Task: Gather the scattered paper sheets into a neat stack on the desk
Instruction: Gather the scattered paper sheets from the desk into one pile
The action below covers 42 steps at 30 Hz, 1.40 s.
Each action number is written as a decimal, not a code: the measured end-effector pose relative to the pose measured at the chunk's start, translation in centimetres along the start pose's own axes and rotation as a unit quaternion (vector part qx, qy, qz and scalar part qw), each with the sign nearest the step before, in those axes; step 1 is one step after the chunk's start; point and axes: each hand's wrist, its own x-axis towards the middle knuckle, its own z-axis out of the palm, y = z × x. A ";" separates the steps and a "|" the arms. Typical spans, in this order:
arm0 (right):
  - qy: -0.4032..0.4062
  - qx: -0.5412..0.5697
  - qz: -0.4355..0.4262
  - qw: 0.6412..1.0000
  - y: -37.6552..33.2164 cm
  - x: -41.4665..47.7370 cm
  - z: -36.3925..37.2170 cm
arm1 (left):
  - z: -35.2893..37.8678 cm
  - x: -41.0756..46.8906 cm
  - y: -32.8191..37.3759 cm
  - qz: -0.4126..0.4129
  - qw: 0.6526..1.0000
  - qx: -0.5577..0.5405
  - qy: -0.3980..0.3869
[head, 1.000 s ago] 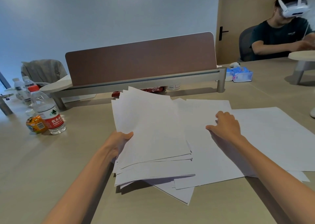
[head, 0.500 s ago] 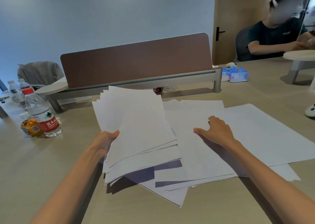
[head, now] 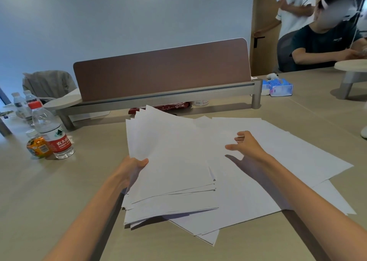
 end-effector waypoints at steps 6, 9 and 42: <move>-0.029 0.066 0.064 0.995 -0.9 0.6 -1.1 | 0.6 0.1 -0.4 0.005 1.000 0.014 0.006; -0.036 0.044 0.062 0.996 -0.4 0.2 -1.1 | 0.5 0.2 -0.4 -0.004 1.000 -0.002 0.000; 0.152 0.314 0.000 0.937 -5.3 0.0 -5.4 | -4.6 -0.1 5.6 0.053 0.961 -0.080 0.259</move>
